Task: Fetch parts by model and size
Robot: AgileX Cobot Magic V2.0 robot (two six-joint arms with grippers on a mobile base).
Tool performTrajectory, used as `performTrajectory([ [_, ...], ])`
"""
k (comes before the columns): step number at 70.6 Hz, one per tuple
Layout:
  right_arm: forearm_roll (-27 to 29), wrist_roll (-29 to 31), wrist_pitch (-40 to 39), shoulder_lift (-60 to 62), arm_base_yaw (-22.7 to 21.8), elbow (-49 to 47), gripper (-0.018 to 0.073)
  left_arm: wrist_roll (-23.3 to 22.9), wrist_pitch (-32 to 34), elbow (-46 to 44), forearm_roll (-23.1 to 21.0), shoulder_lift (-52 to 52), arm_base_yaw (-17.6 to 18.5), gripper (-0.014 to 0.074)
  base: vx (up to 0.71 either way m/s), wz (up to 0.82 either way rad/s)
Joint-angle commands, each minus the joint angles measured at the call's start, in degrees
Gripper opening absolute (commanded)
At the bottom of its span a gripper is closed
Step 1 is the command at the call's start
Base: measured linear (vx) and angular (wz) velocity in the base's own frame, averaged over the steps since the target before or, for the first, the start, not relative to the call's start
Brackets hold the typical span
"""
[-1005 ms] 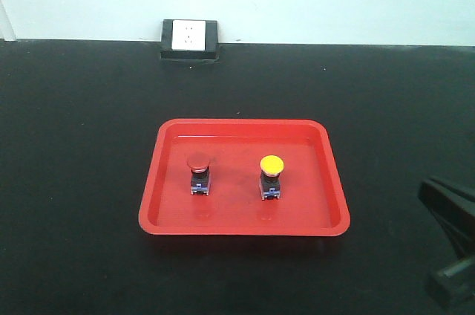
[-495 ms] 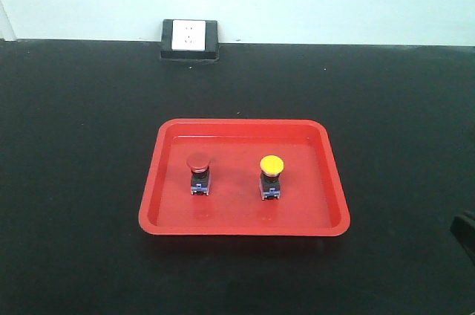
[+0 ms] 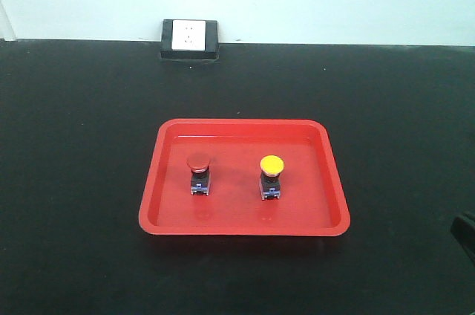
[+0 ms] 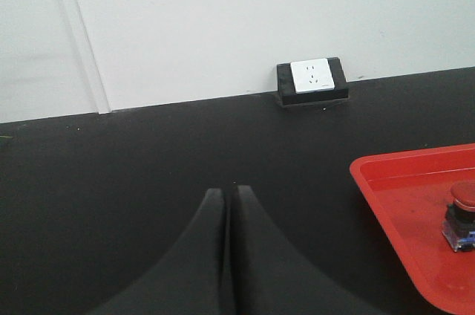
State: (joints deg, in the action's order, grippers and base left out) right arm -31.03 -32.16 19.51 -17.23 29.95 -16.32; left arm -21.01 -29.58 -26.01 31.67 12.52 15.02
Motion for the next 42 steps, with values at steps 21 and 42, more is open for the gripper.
performTrajectory([
  [21,-0.86,0.42,-3.37,-0.34,-0.05,-1.53,-0.0005,-0.09,3.81,-1.34,0.87,0.73,-0.14,-0.0006,0.00,0.00],
  [42,-0.86,0.42,-3.37,-0.34,-0.05,-1.53,-0.0005,8.03,1.07,-1.29,-13.53,-0.62,-2.08,-0.0006,0.00,0.00],
])
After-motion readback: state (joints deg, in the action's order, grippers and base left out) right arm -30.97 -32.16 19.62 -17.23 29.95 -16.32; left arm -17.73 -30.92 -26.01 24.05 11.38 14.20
